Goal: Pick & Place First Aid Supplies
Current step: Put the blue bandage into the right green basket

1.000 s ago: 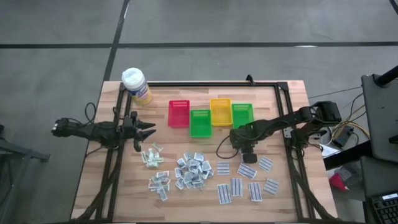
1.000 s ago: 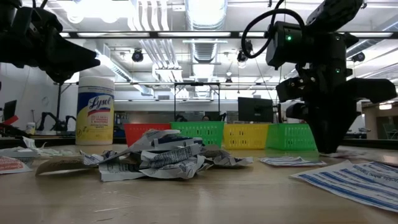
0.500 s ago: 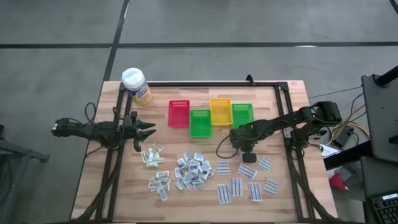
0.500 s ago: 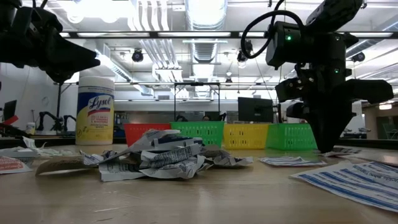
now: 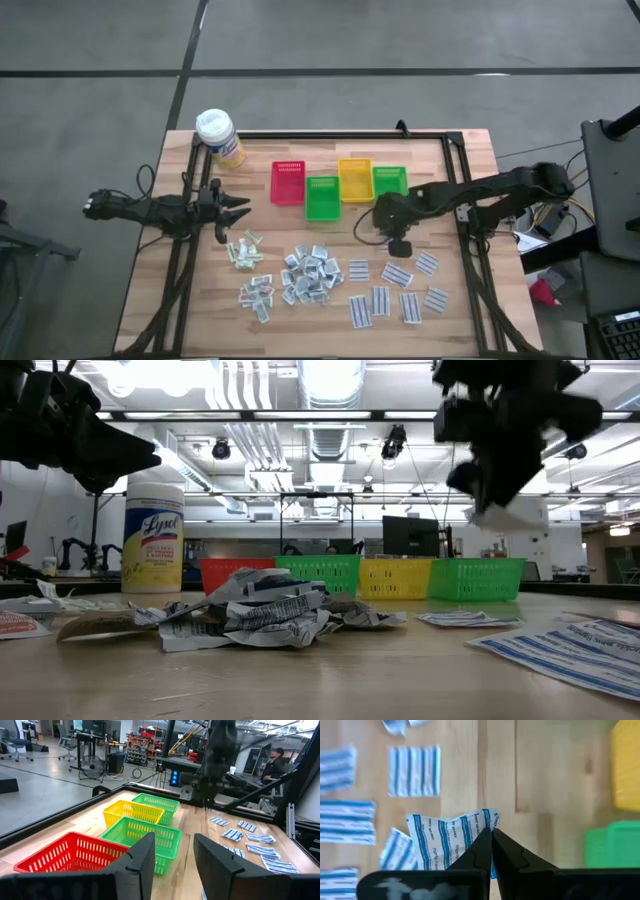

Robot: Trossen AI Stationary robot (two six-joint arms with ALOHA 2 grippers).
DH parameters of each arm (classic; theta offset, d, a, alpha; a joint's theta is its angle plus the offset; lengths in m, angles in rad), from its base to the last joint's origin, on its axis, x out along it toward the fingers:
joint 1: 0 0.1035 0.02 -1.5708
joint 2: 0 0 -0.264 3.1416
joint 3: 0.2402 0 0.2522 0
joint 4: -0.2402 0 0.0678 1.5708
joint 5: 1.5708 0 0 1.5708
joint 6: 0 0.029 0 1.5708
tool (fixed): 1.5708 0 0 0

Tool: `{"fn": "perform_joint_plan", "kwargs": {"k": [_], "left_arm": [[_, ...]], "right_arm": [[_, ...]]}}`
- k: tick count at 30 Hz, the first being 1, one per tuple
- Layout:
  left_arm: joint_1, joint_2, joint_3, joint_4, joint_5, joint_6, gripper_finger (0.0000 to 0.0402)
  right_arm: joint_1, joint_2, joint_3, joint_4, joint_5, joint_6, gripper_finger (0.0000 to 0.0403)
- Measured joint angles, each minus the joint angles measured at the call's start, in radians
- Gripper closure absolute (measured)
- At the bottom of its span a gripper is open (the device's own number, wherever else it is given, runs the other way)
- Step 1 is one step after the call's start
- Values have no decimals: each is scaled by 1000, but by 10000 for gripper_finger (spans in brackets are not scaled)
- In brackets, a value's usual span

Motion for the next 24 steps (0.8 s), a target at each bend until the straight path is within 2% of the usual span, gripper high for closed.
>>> {"fn": "perform_joint_plan", "kwargs": {"k": [6,10,15,24], "left_arm": [[0,1,0,0,0,0,271],[0,4,0,0,0,0,271],[0,4,0,0,0,0,271],[0,4,0,0,0,0,271]], "right_arm": [[0,-138,47,1,7,3,394],[0,-216,65,3,65,18,394],[0,-293,67,5,226,22,394],[0,-338,67,3,616,18,394]]}}
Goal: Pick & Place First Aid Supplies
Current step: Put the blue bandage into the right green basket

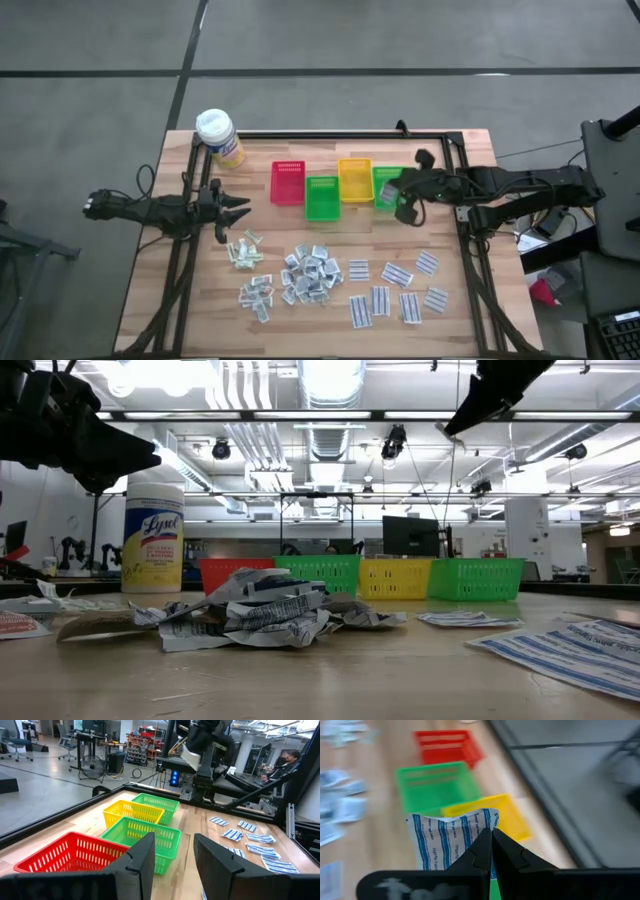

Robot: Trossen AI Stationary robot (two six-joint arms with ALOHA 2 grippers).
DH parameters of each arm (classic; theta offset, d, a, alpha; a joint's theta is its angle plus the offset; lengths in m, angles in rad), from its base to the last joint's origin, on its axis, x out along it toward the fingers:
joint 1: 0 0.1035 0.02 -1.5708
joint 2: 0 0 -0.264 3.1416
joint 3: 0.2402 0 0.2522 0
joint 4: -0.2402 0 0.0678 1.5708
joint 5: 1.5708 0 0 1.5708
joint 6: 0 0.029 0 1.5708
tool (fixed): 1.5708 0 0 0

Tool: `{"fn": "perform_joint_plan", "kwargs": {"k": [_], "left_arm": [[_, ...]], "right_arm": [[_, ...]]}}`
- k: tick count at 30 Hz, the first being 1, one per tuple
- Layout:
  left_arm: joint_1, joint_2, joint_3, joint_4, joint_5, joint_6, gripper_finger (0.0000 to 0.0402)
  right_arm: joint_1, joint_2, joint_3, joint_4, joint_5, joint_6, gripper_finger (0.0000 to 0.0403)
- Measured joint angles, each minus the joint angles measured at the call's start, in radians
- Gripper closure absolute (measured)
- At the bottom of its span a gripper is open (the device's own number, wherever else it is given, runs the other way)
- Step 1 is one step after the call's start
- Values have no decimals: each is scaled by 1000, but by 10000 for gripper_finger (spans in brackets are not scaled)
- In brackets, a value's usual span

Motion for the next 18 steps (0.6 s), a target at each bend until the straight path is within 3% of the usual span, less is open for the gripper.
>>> {"fn": "perform_joint_plan", "kwargs": {"k": [6,18], "left_arm": [[0,0,0,0,0,0,271],[0,0,0,0,0,0,271]], "right_arm": [[-7,25,0,-14,155,-8,394],[-138,175,-1,-106,148,-42,394]]}}
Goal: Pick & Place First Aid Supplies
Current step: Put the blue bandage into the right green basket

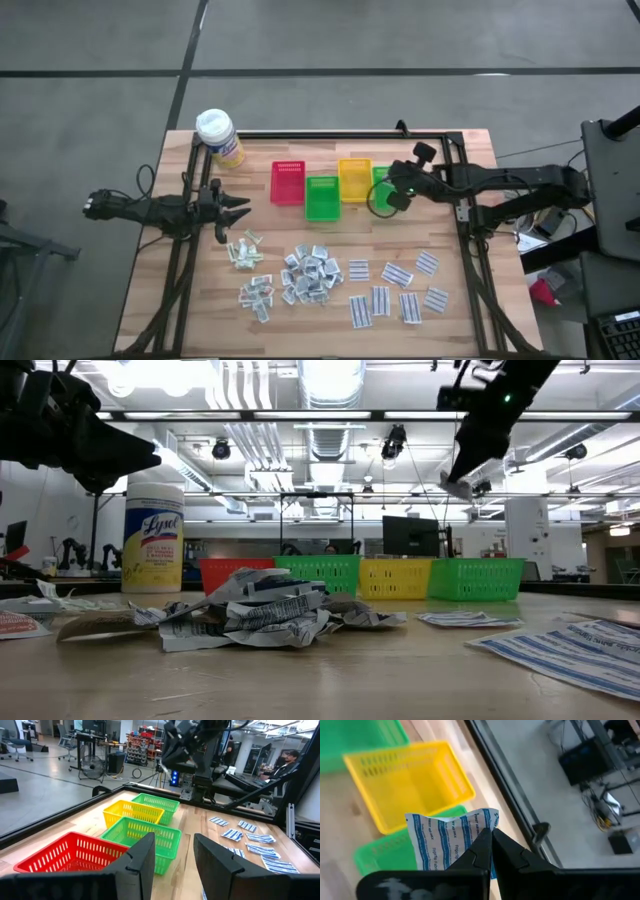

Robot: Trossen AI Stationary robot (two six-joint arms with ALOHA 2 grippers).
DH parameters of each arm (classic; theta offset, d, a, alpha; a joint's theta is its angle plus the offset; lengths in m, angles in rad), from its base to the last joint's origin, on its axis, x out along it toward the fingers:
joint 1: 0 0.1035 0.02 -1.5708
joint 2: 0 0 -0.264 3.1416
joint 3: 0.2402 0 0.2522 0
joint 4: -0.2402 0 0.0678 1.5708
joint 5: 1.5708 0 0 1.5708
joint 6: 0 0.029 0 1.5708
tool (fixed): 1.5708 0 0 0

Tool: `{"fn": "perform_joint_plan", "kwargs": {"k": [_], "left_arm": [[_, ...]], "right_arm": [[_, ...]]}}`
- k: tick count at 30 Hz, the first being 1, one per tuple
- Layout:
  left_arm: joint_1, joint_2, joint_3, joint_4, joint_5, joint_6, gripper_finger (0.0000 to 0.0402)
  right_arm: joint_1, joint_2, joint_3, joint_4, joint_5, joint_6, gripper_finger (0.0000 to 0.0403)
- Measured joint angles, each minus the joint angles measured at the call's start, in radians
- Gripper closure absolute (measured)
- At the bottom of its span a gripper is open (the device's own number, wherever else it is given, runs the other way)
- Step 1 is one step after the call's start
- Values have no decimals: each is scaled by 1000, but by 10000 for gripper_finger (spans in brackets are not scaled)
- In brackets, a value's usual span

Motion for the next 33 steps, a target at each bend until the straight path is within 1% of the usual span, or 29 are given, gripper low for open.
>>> {"fn": "perform_joint_plan", "kwargs": {"k": [4,12,20,26,33], "left_arm": [[0,0,0,0,0,0,271],[0,0,0,0,0,0,271],[0,0,0,0,0,0,271],[0,0,0,0,0,0,271],[0,0,0,0,0,0,271]], "right_arm": [[-49,51,0,2,-61,-74,394],[-144,131,0,5,-186,-155,394],[-243,224,0,12,-360,-256,394],[-302,306,0,18,-394,-304,394],[-340,366,0,56,-453,-346,394]]}}
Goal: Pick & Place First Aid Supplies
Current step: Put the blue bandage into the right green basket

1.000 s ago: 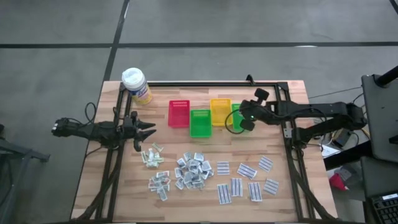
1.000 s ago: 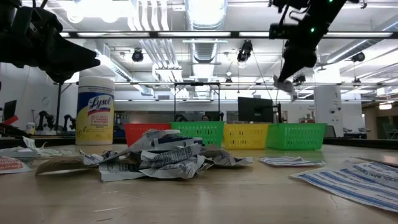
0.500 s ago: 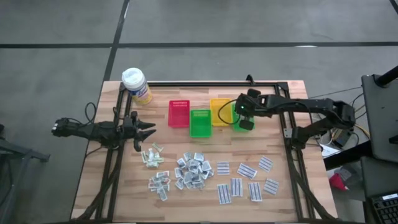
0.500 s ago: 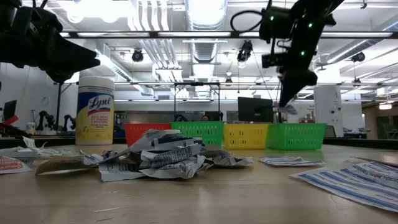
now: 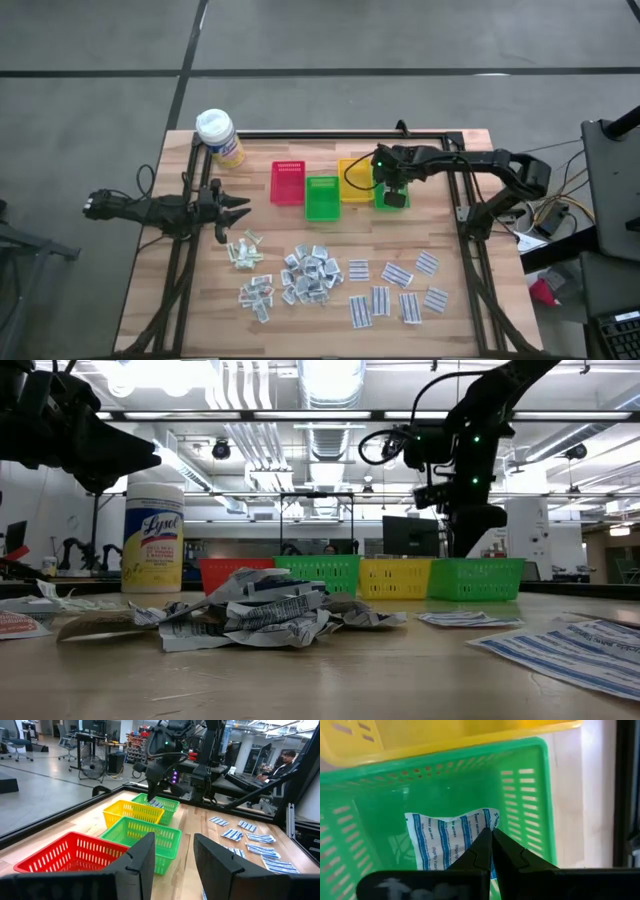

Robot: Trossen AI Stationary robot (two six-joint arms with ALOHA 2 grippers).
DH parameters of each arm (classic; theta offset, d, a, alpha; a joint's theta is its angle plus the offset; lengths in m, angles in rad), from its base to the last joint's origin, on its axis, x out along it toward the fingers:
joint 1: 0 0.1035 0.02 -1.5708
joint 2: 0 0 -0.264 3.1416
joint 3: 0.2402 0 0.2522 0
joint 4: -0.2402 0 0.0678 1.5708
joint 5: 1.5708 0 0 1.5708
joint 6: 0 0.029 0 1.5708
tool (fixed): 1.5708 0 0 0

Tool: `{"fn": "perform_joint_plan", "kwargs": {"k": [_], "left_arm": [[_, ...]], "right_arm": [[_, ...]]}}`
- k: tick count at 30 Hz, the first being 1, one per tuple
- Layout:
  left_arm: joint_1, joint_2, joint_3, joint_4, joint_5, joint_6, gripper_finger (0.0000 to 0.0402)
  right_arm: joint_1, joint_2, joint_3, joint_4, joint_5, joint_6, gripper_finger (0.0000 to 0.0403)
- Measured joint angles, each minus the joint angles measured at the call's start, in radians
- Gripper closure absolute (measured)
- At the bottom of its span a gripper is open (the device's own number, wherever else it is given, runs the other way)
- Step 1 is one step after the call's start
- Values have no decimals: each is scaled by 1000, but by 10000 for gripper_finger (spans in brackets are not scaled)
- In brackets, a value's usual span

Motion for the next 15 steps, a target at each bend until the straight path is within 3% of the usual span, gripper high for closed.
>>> {"fn": "perform_joint_plan", "kwargs": {"k": [15], "left_arm": [[0,0,0,0,0,0,271]], "right_arm": [[-4,51,0,56,-20,-3,394]]}}
